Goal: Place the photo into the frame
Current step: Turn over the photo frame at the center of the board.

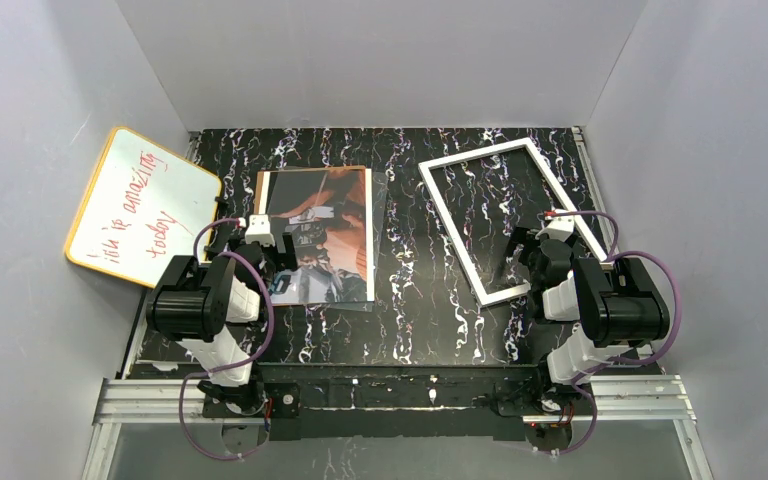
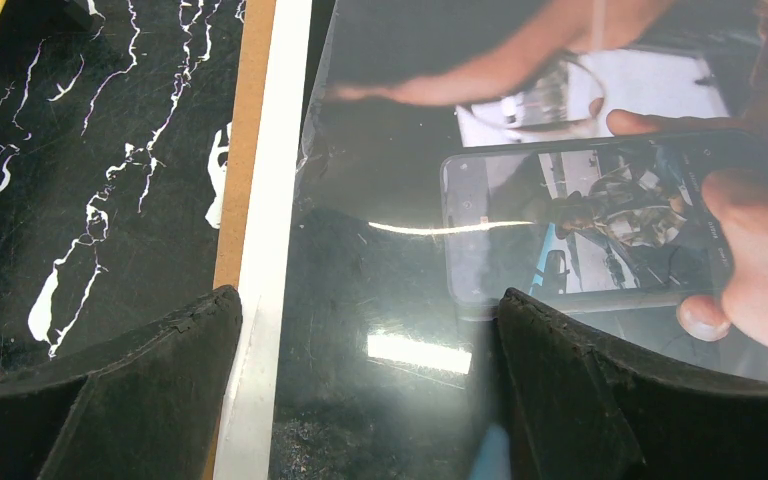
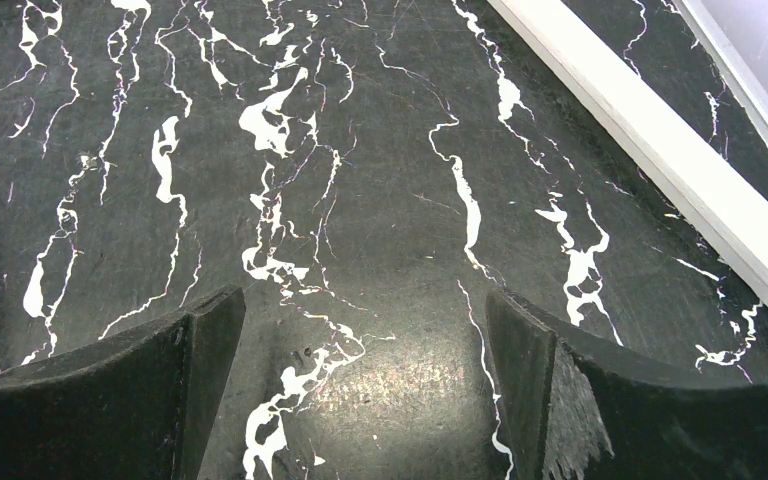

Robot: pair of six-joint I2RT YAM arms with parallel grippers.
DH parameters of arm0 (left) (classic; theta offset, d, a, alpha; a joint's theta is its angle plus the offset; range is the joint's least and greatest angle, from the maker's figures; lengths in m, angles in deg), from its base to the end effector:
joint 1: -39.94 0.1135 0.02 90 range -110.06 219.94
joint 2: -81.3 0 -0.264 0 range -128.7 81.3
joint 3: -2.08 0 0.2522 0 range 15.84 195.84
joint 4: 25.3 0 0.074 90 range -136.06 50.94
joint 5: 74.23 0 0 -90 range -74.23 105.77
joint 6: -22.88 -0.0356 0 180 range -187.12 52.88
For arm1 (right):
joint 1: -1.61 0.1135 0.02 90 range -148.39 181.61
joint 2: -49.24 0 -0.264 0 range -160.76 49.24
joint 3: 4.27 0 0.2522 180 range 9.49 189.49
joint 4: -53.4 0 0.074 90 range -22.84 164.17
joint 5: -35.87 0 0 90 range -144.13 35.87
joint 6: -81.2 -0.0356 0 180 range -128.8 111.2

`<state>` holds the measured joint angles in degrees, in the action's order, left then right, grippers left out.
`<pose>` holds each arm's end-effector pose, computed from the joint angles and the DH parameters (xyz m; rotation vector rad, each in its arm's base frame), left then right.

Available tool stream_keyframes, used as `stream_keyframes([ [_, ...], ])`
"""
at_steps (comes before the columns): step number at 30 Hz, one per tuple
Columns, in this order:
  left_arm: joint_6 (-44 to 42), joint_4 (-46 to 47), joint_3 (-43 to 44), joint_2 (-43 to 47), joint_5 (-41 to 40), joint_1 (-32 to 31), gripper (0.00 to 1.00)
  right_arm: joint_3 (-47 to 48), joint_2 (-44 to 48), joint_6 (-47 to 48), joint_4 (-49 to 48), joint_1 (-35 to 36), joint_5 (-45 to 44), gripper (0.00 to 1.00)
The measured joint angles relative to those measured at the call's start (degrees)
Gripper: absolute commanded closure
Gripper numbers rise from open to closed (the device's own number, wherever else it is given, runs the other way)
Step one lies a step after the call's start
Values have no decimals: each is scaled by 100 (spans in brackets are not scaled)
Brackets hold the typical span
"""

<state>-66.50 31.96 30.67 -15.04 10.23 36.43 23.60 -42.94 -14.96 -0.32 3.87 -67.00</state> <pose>0.2520 -0.0120 0.1225 -0.0263 1.7529 0.0322 0.2463 0.0018 0.1301 0.2226 1.7376 -0.0899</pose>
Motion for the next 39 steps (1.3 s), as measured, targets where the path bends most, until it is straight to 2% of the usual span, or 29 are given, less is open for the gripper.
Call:
stream_keyframes([
  [9, 0, -24, 2, 9, 24, 4, 2, 0, 63, -120, 120, -4, -142, 1],
  [11, 9, -358, 105, 142, 173, 79, 2, -7, 109, -146, 122, -7, -214, 1],
  [13, 4, -1069, 518, 348, 417, 188, 2, -87, 203, -142, 72, -7, -221, 1],
  [15, -46, -2210, 1353, 472, 621, 269, 2, -192, 492, -149, 214, -7, -282, 2],
  [18, -361, -4044, 2953, 457, 973, 332, 2, 295, 1211, -551, 1759, -9, -981, 1],
  [21, -614, -5858, 4590, 195, 1414, 372, 2, 1611, 1338, -1305, 3270, -70, -1801, 1],
  [23, -638, -6817, 5403, -33, 1762, 433, 2, 2315, 1340, -1899, 4107, -166, -1947, 1],
  [27, -474, -8384, 6402, -372, 2135, 673, 2, 2979, 1394, -2594, 5075, -673, -1097, 1],
  [31, -286, -9444, 7044, -557, 1849, 824, 2, 3421, 1209, -2830, 5998, -824, 96, 1],
  [34, -210, -9801, 7329, -557, 1635, 975, 2, 3958, 848, -2726, 6651, -358, 503, 1],
  [39, -195, -10207, 7392, -555, 1578, 1355, 2, 4513, 315, -2304, 7215, 1056, 769, 1],
])
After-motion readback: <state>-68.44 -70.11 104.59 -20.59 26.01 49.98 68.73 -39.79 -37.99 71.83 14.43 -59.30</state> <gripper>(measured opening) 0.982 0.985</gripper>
